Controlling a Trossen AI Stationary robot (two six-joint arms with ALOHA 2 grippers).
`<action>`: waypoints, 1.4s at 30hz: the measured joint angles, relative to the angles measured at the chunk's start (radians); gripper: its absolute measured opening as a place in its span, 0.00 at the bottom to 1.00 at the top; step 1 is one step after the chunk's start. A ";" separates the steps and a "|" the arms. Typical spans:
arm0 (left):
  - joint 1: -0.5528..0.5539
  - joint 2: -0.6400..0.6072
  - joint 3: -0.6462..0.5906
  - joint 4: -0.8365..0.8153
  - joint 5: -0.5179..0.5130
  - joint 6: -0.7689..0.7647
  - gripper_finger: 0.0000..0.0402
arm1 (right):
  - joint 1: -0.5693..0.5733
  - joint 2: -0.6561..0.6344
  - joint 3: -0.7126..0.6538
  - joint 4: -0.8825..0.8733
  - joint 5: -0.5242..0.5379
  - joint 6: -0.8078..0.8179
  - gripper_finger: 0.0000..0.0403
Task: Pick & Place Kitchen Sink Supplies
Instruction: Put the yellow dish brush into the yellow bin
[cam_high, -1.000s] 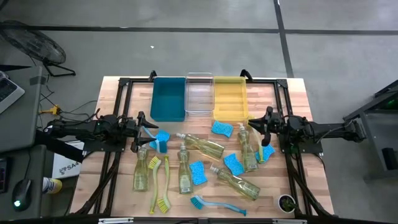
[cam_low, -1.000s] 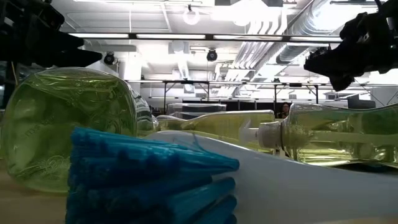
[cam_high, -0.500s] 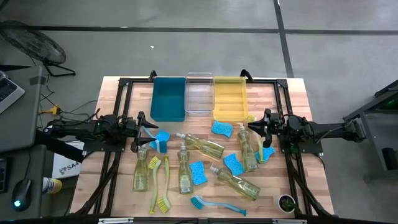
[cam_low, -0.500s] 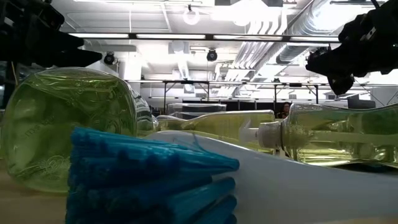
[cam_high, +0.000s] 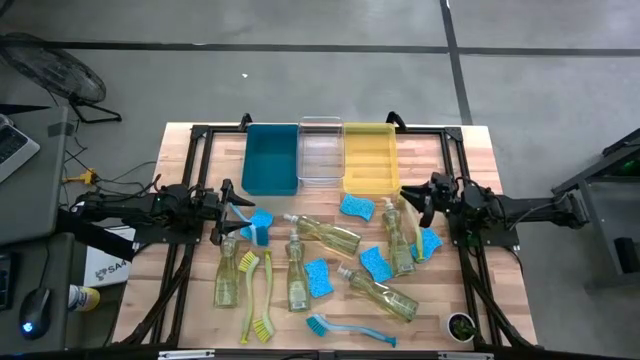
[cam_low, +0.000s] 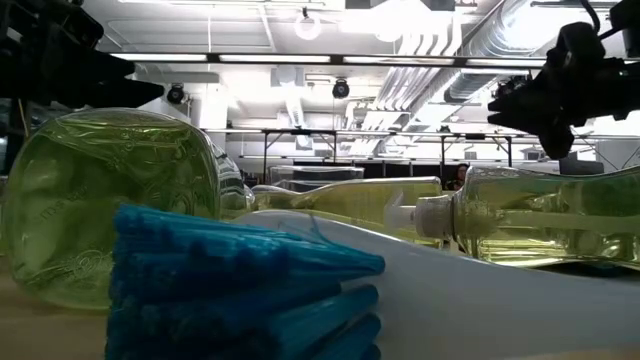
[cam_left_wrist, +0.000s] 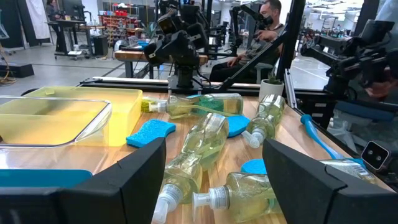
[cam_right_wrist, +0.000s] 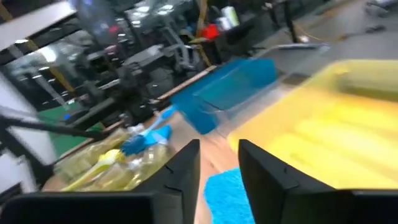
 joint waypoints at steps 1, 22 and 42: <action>0.000 0.000 0.000 0.000 0.000 0.000 0.66 | 0.000 0.003 0.014 -0.031 0.012 0.018 0.30; 0.000 0.000 0.000 0.000 0.000 0.000 0.66 | 0.000 0.580 0.570 -0.666 0.032 0.441 0.46; 0.000 0.000 0.000 0.000 0.000 0.000 0.66 | -0.037 1.027 0.715 -1.012 -0.269 0.725 0.46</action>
